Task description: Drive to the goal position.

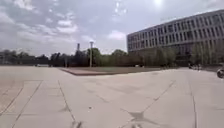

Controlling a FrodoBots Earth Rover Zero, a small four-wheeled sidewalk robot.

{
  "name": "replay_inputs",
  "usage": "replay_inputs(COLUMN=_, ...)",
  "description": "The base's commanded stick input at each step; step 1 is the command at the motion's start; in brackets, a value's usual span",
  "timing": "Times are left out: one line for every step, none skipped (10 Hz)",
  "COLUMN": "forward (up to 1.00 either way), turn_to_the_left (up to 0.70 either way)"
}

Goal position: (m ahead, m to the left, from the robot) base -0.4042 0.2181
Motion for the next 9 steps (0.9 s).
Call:
replay_inputs(forward=0.54, turn_to_the_left=0.05)
replay_inputs(forward=0.49, turn_to_the_left=0.03)
replay_inputs(forward=0.45, turn_to_the_left=0.01)
replay_inputs(forward=0.40, turn_to_the_left=-0.01)
replay_inputs(forward=0.36, turn_to_the_left=-0.03)
replay_inputs(forward=0.31, turn_to_the_left=-0.04)
replay_inputs(forward=0.27, turn_to_the_left=-0.06)
replay_inputs(forward=0.22, turn_to_the_left=-0.08)
replay_inputs(forward=0.18, turn_to_the_left=-0.10)
